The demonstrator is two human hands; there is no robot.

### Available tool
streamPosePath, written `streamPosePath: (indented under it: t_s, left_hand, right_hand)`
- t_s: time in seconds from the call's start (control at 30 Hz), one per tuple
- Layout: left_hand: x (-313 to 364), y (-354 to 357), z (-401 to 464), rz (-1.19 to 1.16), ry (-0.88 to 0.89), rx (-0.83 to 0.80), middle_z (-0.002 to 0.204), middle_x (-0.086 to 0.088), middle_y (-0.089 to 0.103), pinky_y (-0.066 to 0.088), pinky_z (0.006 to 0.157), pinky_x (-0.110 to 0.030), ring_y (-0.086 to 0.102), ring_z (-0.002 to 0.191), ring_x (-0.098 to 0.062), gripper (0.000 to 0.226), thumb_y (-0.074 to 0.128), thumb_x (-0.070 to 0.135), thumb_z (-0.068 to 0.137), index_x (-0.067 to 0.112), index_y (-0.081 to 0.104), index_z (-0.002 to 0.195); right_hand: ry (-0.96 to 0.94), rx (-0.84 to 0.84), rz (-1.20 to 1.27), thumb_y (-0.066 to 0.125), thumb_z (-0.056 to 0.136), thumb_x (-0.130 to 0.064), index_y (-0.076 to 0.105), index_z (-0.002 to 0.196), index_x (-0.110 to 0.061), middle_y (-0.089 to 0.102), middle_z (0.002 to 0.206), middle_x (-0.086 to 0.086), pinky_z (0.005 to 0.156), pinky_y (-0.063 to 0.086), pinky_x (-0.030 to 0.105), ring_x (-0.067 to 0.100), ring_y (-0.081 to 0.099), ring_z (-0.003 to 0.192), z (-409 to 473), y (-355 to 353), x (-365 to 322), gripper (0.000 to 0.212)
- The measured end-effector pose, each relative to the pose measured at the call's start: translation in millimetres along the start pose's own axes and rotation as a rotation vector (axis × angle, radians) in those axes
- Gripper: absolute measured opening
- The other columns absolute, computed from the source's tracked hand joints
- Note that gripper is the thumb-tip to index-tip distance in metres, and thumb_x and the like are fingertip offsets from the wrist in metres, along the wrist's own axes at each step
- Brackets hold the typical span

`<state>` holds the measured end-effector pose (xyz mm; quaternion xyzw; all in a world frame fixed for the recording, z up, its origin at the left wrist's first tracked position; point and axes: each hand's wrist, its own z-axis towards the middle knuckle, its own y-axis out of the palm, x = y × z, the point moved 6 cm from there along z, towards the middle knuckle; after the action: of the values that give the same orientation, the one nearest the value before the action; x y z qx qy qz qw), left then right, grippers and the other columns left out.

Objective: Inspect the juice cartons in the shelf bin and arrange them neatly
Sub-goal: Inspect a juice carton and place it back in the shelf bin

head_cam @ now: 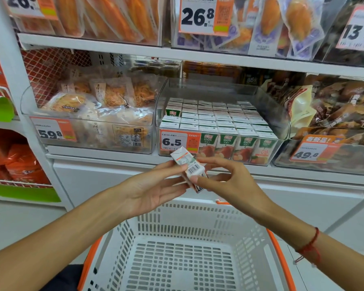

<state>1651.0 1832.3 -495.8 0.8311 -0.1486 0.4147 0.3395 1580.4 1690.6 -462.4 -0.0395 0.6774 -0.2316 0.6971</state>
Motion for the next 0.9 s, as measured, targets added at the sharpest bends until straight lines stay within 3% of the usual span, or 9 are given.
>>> streamPosePath:
  t_s: [0.1, 0.23, 0.4, 0.5, 0.57, 0.63, 0.7, 0.8, 0.9]
  left_hand:
    - [1.6, 3.1, -2.5, 0.062, 0.006, -0.038, 0.114, -0.014, 0.071, 0.058, 0.086, -0.033, 0.072, 0.099, -0.025, 0.051, 0.075, 0.032, 0.074, 0.018, 0.066, 0.123]
    - [-1.3, 6.7, -4.4, 0.162, 0.026, -0.029, 0.108, -0.013, 0.073, 0.058, 0.087, -0.034, 0.069, 0.09, -0.022, 0.058, 0.078, 0.049, 0.065, 0.018, 0.072, 0.115]
    - [7.1, -4.5, -3.8, 0.444, 0.131, 0.042, 0.105, -0.004, 0.076, 0.053, 0.096, -0.033, 0.071, 0.102, -0.021, 0.04, 0.063, 0.046, 0.085, 0.025, 0.067, 0.119]
    - [19.1, -6.7, -4.5, 0.544, 0.305, 0.092, 0.11, 0.006, 0.074, 0.049, 0.1, -0.028, 0.069, 0.106, -0.011, 0.04, 0.067, 0.039, 0.084, 0.03, 0.063, 0.122]
    - [27.2, 2.2, -9.0, 0.627, 0.494, 0.048, 0.116, 0.014, 0.07, 0.048, 0.099, -0.021, 0.063, 0.11, 0.0, 0.041, 0.072, 0.028, 0.083, 0.033, 0.061, 0.122]
    - [31.3, 10.0, -14.9, 0.752, 0.678, 0.012, 0.119, 0.02, 0.067, 0.048, 0.092, -0.012, 0.058, 0.115, 0.003, 0.043, 0.075, 0.018, 0.082, 0.034, 0.062, 0.12]
    - [33.0, 12.6, -18.9, 0.889, 0.798, 0.04, 0.123, 0.024, 0.061, 0.047, 0.086, -0.008, 0.051, 0.121, 0.003, 0.043, 0.077, 0.018, 0.08, 0.036, 0.065, 0.117]
    - [35.1, 12.9, -21.4, 0.993, 0.906, 0.092, 0.12, 0.027, 0.052, 0.036, 0.096, -0.005, 0.045, 0.123, 0.004, 0.043, 0.077, 0.021, 0.077, 0.041, 0.064, 0.113]
    - [38.4, 13.4, -23.4, 1.003, 0.972, 0.128, 0.115, 0.023, 0.056, 0.035, 0.097, -0.007, 0.048, 0.118, 0.003, 0.047, 0.077, 0.016, 0.078, 0.044, 0.062, 0.112]
  right_hand:
    - [-0.166, 0.082, -0.154, 0.083, 0.074, -0.034, 0.071, 0.113, -0.036, 0.062, 0.095, -0.018, 0.06, 0.052, 0.018, 0.006, 0.066, 0.082, -4.3, 0.1, -8.5, 0.041]
    - [-0.379, 0.02, -0.454, 0.08, 0.076, -0.039, 0.069, 0.119, -0.031, 0.054, 0.104, -0.016, 0.074, 0.055, 0.028, 0.01, 0.06, 0.083, -14.4, 18.5, -20.4, 0.046]
    - [-0.276, -0.052, -0.236, 0.082, 0.072, -0.036, 0.069, 0.113, -0.028, 0.06, 0.111, -0.012, 0.076, 0.057, 0.024, 0.007, 0.065, 0.088, -6.0, 5.2, -14.6, 0.043]
    - [-0.117, -0.009, -0.042, 0.079, 0.065, -0.043, 0.059, 0.121, -0.027, 0.059, 0.122, -0.013, 0.081, 0.059, 0.027, 0.006, 0.069, 0.093, 6.0, -12.4, -5.0, 0.062]
    - [-0.112, -0.085, 0.031, 0.08, 0.071, -0.032, 0.053, 0.129, -0.029, 0.058, 0.126, -0.014, 0.083, 0.057, 0.023, 0.005, 0.068, 0.099, 9.4, -14.3, -2.9, 0.064]
    - [-0.227, -0.113, -0.028, 0.078, 0.079, -0.015, 0.057, 0.128, -0.025, 0.062, 0.125, -0.011, 0.086, 0.054, 0.019, 0.006, 0.066, 0.106, 7.7, -13.2, -6.2, 0.054]
    - [-0.371, -0.037, -0.222, 0.077, 0.082, -0.013, 0.062, 0.121, -0.017, 0.067, 0.118, -0.01, 0.088, 0.053, 0.019, 0.004, 0.065, 0.106, 3.1, -13.8, -9.4, 0.042]
    - [-0.49, 0.061, -0.361, 0.077, 0.082, -0.017, 0.063, 0.117, -0.016, 0.069, 0.114, -0.01, 0.089, 0.054, 0.023, 0.006, 0.066, 0.103, -2.6, -13.3, -11.0, 0.038]
    - [-0.545, 0.128, -0.384, 0.076, 0.083, -0.016, 0.063, 0.121, -0.016, 0.069, 0.115, -0.007, 0.089, 0.055, 0.032, 0.01, 0.065, 0.106, -4.3, -14.8, -13.8, 0.04]
